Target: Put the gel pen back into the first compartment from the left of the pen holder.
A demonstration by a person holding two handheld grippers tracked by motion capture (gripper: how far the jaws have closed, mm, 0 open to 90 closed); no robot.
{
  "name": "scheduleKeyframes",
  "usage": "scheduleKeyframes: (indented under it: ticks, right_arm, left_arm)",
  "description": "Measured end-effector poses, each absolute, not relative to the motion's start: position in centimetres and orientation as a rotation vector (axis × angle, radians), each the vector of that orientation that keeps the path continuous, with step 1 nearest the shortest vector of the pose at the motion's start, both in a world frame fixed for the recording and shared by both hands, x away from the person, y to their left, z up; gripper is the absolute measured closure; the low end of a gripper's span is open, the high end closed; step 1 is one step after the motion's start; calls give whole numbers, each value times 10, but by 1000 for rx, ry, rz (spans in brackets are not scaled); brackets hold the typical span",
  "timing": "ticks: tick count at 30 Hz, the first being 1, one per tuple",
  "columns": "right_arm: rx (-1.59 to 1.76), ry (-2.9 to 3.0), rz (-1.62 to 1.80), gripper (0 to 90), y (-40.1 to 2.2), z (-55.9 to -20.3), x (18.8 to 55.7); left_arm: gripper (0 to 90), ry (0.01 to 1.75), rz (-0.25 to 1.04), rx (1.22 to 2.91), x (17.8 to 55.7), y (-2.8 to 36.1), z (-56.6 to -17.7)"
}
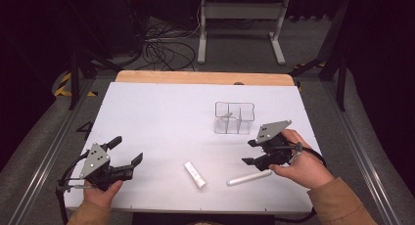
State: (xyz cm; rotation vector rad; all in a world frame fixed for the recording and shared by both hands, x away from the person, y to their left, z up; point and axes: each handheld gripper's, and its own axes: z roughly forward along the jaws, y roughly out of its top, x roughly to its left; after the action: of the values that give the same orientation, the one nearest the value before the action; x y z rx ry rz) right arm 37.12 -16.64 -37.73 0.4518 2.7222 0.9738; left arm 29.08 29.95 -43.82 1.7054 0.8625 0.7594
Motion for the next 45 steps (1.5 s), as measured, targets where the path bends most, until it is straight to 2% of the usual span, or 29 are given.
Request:
scheduleKeyframes:
  ticks: [2,5,21,45]
  right_arm:
    - [453,2735,972,392,-166,-378,371]
    - [518,2780,978,452,-167,-381,372]
    - [286,2910,878,479,-163,-402,374]
    - [64,2967,663,623,-153,-417,369]
  left_arm:
    - [132,862,759,1706,291,299,-438]
    - [132,863,758,1704,291,300,-438]
    - [133,863,759,1706,291,299,-438]
    - [133,863,758,1706,291,299,-438]
